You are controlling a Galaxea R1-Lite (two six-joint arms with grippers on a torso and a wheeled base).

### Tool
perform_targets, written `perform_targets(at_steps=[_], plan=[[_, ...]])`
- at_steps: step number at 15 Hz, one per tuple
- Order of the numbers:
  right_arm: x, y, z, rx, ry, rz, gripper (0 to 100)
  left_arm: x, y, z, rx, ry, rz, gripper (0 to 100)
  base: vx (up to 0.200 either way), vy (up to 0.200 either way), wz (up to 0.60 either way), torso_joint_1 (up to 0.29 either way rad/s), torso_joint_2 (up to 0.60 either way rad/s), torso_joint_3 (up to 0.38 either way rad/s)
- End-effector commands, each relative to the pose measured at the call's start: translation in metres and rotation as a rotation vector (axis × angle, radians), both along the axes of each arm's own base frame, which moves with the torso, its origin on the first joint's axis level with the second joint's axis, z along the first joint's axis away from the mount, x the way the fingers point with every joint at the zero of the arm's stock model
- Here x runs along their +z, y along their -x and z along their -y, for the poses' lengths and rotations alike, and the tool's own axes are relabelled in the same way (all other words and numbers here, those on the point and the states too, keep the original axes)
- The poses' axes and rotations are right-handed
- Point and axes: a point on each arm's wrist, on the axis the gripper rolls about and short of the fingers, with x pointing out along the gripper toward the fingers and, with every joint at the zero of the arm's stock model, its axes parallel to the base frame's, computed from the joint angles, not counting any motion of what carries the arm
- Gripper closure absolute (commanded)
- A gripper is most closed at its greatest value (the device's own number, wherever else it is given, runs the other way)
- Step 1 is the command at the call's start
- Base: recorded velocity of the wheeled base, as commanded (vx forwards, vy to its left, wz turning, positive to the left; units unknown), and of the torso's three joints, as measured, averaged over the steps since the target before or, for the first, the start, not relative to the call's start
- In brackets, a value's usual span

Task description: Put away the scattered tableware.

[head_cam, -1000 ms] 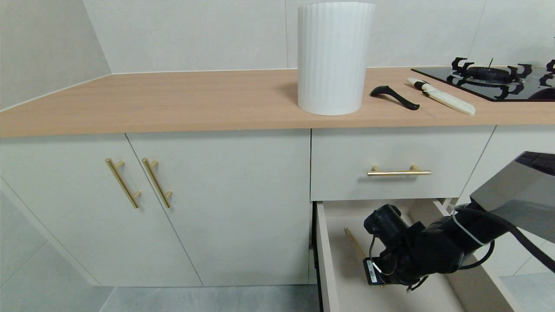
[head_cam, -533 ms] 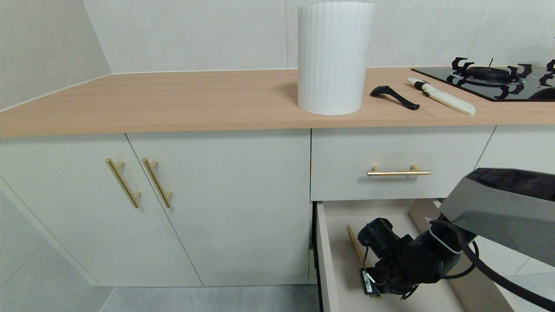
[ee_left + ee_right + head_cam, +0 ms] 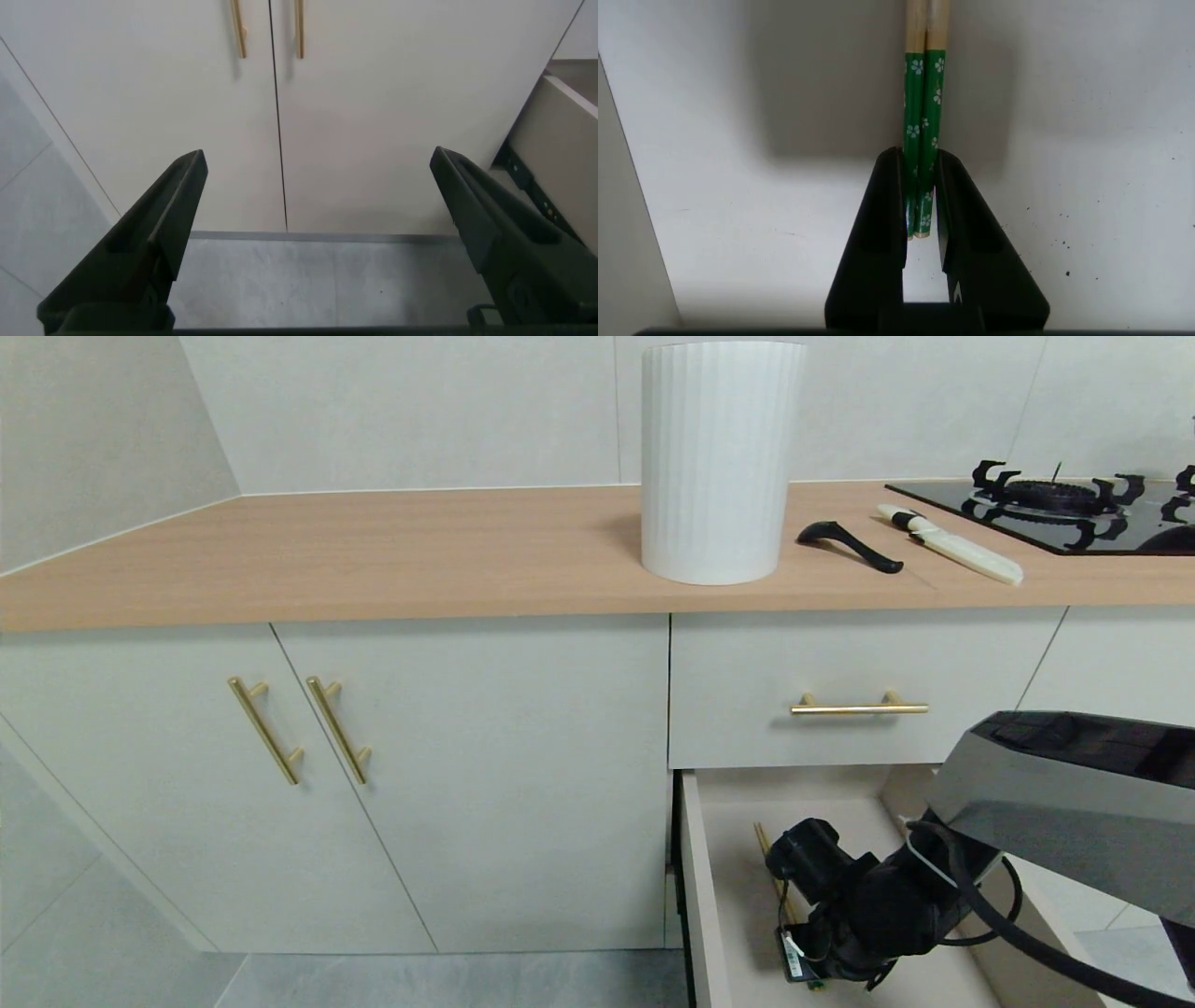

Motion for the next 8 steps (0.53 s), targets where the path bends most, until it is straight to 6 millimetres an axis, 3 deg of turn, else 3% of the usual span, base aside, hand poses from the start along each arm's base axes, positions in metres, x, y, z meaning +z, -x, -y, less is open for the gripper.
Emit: perform_targets(at_steps=[1,3,4,8], plan=[[-0.0012,-0.0003,0.0001,-0.001,-0.001,0.001,100,0.0001,-0.0001,0.0000,0.001,0.000,-0.001,0,0.000,0.000,0.00,0.000,0.00,0.000],[-0.0014,0.0003,-0.0002,0.001,-0.001,-0.001,100,0.0001,-0.0001,0.0000,0.001,0.000,-0.001,0,0.000,0.000,0.00,0.000,0.00,0.000],[-0.0012,0.0000,-0.0004,0.001,-0.001,0.001,0,0.0001,-0.0001,0.0000,0.001,0.000,-0.001,0,0.000,0.000,0.00,0.000,0.00,0.000],[-0.0014,0.0003,-0.0002,0.001,-0.001,-0.001,0,0.0001,-0.0001,0.0000,0.001,0.000,-0.001,0,0.000,0.000,0.00,0.000,0.00,0.000]])
